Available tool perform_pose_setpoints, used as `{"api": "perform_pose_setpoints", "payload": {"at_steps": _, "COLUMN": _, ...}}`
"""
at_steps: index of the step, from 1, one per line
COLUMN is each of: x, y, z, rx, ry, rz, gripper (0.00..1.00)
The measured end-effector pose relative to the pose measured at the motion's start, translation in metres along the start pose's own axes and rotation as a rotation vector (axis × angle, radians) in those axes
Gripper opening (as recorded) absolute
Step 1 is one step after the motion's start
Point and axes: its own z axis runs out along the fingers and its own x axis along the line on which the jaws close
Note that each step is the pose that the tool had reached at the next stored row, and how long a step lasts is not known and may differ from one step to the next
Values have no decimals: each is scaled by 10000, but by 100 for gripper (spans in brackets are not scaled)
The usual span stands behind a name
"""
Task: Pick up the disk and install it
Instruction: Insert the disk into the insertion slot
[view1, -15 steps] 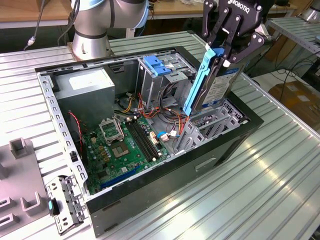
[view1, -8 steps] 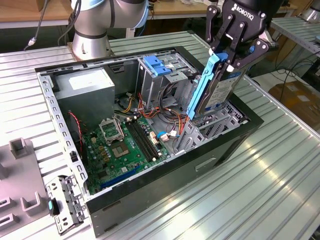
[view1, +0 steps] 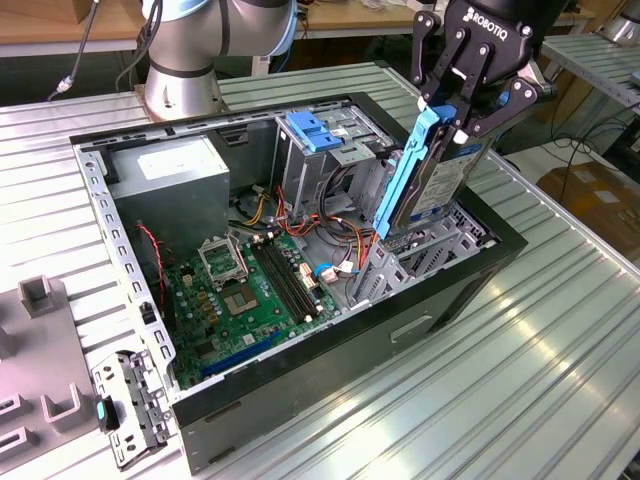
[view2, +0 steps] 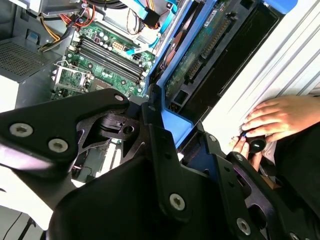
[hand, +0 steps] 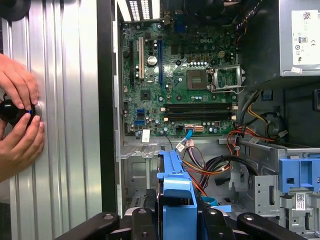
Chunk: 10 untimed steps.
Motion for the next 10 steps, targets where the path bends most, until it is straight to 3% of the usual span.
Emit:
{"api": "perform_pose_setpoints", "payload": {"at_steps": 5, "x": -1, "y": -11, "z": 0, "rx": 0, "ry": 0, "rz": -3, "gripper": 37}}
{"api": "perform_pose_setpoints", "payload": {"at_steps": 10, "x": -4, "y": -83, "z": 11, "rx": 0, "ry": 1, "rz": -5, "gripper": 37}}
